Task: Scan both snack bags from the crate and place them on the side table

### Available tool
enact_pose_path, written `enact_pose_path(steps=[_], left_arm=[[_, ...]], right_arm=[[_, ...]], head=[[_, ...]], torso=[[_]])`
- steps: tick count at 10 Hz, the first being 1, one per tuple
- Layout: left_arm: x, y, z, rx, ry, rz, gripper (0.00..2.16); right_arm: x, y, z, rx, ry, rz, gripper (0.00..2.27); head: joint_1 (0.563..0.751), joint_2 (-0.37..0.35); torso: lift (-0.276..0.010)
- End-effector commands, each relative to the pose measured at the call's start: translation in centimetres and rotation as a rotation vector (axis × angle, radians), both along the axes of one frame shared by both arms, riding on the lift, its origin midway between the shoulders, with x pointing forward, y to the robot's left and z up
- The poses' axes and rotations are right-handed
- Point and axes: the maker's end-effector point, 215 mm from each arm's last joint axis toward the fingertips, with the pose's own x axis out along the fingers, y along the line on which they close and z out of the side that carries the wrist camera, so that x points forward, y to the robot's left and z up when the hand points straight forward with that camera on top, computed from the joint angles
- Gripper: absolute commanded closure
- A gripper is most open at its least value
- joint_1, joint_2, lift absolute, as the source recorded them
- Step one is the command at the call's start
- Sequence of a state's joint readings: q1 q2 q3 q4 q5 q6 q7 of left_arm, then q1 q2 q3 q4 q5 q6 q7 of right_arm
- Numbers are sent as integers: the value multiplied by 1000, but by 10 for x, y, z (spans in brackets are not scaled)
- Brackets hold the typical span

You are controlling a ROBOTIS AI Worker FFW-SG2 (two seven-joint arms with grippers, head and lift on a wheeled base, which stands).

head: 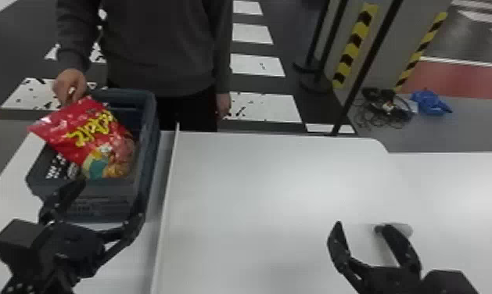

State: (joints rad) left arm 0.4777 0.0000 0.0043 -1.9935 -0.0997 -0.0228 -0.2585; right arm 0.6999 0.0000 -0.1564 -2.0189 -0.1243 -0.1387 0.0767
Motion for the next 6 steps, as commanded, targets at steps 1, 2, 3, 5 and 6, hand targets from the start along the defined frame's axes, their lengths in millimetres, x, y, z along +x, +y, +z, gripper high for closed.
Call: enact_pose_path(steps=[1,2,3,5,6], left_arm=[[0,-9,6,-9,-11,-15,49],[0,-14,11,-13,-20,-24,49],[2,-12,14,-11,-25,-21,49],[7,6,18,-3,-35,7,49],[13,24,23,1,-43,37,49]], right_arm=[[0,0,-1,1,1,-1,33],[0,0,-3,1,4,-1,36],[0,0,-2,3,3,-1,46],[-1,0,-4,2,10,-1,49],[-1,1,-5,0,12,1,49]], head=[[695,-173],[695,-181],[695,-186],[695,-188],[695,-178]], torso=[[-98],[-98],[-98],[-98],[-98]])
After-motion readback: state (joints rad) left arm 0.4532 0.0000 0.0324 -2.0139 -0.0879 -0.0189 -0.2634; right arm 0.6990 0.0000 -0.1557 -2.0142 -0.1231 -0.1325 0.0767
